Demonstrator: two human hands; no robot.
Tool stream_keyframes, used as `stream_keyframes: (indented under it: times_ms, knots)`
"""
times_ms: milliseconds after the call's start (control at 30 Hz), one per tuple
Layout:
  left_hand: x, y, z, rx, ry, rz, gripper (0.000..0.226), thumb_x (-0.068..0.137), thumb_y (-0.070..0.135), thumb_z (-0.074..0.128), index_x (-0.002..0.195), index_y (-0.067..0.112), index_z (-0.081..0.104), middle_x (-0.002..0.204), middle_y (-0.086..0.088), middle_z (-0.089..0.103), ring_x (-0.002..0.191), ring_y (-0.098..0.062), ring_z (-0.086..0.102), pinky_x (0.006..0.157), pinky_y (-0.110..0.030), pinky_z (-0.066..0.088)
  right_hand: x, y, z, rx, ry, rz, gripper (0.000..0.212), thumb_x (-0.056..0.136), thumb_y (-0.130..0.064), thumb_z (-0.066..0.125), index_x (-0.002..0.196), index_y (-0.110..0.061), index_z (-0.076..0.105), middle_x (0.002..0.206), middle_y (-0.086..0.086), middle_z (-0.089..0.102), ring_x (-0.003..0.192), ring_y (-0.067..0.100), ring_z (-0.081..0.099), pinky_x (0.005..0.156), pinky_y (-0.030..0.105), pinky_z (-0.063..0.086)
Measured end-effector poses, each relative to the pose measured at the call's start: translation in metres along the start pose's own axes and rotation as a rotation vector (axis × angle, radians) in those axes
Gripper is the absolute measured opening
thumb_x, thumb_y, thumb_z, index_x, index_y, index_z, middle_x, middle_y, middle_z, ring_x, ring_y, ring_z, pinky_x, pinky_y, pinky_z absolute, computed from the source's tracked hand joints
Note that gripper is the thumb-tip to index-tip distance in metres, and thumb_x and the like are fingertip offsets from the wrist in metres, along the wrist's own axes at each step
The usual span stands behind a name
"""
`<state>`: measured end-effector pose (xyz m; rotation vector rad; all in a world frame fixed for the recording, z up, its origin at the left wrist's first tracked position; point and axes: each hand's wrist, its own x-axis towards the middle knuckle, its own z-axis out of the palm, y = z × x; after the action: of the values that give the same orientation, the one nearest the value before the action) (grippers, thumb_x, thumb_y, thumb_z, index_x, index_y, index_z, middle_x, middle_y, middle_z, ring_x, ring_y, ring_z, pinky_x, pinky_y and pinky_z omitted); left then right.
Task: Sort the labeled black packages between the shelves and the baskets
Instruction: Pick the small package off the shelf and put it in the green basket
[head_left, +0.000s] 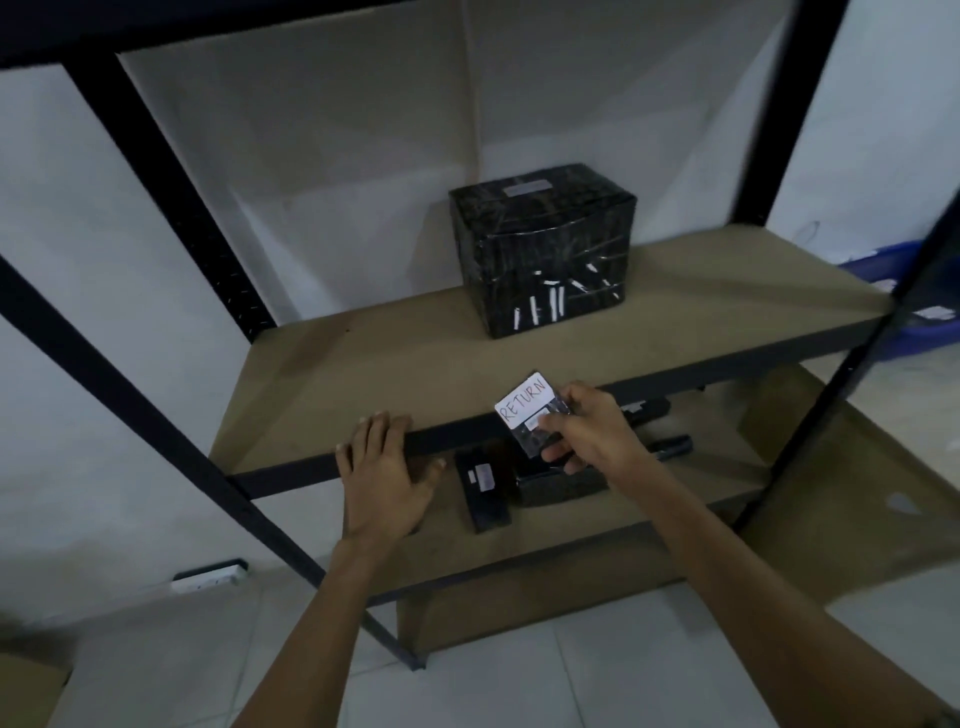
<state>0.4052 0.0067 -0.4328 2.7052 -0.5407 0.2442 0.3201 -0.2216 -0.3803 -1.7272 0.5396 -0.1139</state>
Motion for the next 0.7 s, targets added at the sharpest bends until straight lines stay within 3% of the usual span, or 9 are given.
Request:
stream_keyframes:
  times_ms: [133, 233, 300, 433, 700]
  knots:
    - [-0.022, 0.046, -0.005, -0.205, -0.077, -0.005, 0.053, 0.087, 0.036, 0.066, 0.132, 0.012, 0.054, 0.148, -0.011, 0.040, 0.140, -0.025, 0.029, 0.113, -0.038, 0.030, -0.035, 0.022, -0.049, 0.135, -0.025, 0.054, 0.009, 0.087, -0.011, 0.062, 0.094, -0.015, 0.057, 0.083, 0.006, 0.072, 0.056, 0.017, 0.068, 0.041, 0.025, 0.048]
    - [-0.043, 0.093, -0.010, -0.254, -0.187, 0.061, 0.038, 0.089, 0.028, 0.065, 0.121, 0.008, 0.061, 0.132, -0.006, 0.052, 0.124, -0.021, 0.047, 0.095, -0.024, 0.037, -0.066, 0.037, -0.082, 0.175, 0.004, 0.041, 0.009, 0.086, -0.011, 0.064, 0.092, -0.016, 0.059, 0.083, 0.006, 0.073, 0.060, 0.018, 0.069, 0.042, 0.023, 0.045]
    - [-0.057, 0.121, -0.011, -0.228, -0.215, 0.135, 0.034, 0.088, 0.030, 0.066, 0.118, 0.013, 0.062, 0.119, 0.001, 0.057, 0.112, -0.017, 0.054, 0.085, -0.024, 0.040, -0.089, 0.044, -0.102, 0.205, 0.038, 0.029, 0.009, 0.086, -0.011, 0.065, 0.090, -0.017, 0.060, 0.082, 0.004, 0.073, 0.058, 0.015, 0.068, 0.041, 0.022, 0.043]
    - [-0.076, 0.164, -0.008, -0.286, -0.255, 0.207, 0.037, 0.087, 0.034, 0.068, 0.118, 0.016, 0.062, 0.112, 0.008, 0.055, 0.103, -0.010, 0.055, 0.088, -0.027, 0.047, -0.133, 0.057, -0.138, 0.247, 0.093, 0.022, 0.008, 0.088, -0.013, 0.064, 0.095, -0.016, 0.062, 0.090, 0.004, 0.073, 0.065, 0.015, 0.070, 0.045, 0.022, 0.047]
    - [-0.120, 0.247, 0.010, -0.401, -0.375, 0.373, 0.037, 0.087, 0.037, 0.066, 0.120, 0.020, 0.062, 0.119, 0.009, 0.057, 0.109, -0.007, 0.054, 0.091, -0.026, 0.046, -0.216, 0.093, -0.202, 0.328, 0.305, -0.013, 0.008, 0.087, -0.011, 0.064, 0.094, -0.007, 0.063, 0.088, 0.007, 0.074, 0.063, 0.018, 0.068, 0.047, 0.024, 0.047]
